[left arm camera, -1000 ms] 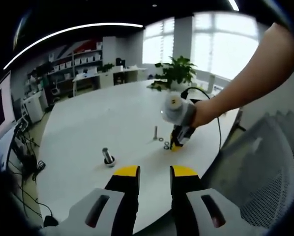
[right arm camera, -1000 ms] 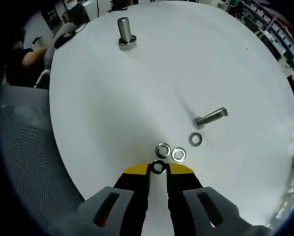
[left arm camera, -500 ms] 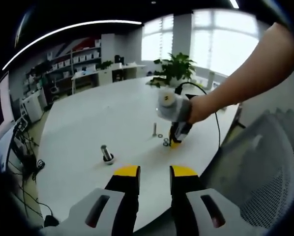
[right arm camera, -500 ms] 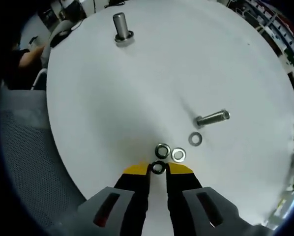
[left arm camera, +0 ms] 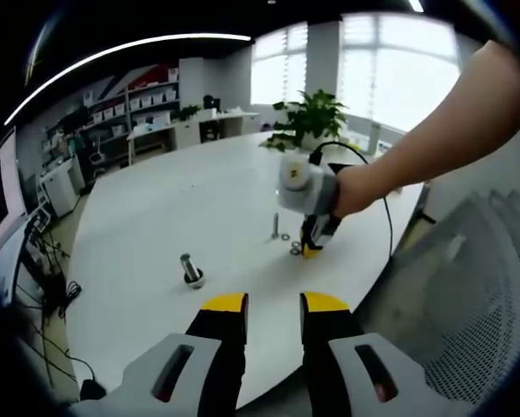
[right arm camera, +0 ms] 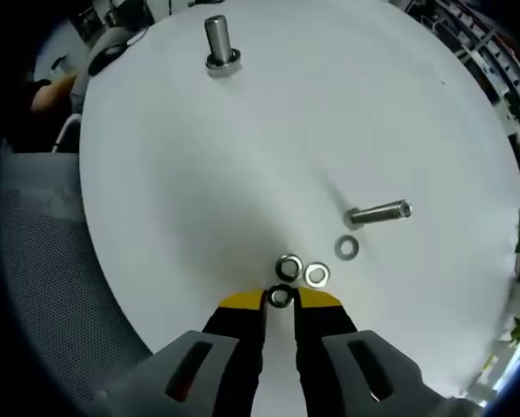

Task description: Place the washer onto the threaded stud by aligning its center hole with the stud, sliding it down to the base, and recovering from edge contact or off-axis alignment until the washer reaches the visible bottom stop.

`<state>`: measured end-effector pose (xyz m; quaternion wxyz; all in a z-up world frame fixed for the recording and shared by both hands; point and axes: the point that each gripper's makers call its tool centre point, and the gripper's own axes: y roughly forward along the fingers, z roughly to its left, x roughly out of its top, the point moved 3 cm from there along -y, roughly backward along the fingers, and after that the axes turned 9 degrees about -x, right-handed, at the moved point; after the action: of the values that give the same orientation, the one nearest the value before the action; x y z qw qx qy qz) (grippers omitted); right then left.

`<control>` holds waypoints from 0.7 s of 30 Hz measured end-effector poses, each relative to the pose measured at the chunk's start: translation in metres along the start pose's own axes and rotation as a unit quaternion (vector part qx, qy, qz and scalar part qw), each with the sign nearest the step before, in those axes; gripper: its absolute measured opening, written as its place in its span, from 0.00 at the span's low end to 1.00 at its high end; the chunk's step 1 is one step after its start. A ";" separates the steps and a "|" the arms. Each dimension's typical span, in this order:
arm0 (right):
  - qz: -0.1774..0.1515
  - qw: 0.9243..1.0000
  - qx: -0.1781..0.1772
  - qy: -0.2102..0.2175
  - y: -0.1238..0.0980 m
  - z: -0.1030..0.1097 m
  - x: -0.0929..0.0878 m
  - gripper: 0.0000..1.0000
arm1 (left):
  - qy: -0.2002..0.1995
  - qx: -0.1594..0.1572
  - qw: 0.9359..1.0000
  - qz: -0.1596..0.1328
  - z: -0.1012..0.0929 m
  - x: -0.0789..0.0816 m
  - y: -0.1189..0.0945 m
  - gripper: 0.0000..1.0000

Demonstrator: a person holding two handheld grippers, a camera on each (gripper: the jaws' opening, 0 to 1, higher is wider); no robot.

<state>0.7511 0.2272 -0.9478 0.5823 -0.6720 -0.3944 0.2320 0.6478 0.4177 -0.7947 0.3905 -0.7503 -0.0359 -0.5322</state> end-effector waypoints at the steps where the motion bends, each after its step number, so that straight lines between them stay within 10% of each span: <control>1: -0.002 1.000 -0.002 -0.002 0.000 0.000 0.000 0.14 | 0.001 0.001 1.000 0.001 0.000 0.000 0.000 0.21; 21: -0.037 0.998 -0.004 0.057 -0.005 0.001 -0.007 0.13 | 0.000 0.009 1.000 -0.004 0.003 0.001 -0.002 0.21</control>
<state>0.7450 0.2220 -0.9443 0.6092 -0.6715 -0.3860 0.1701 0.6490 0.4207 -0.7930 0.3949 -0.7464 -0.0437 -0.5339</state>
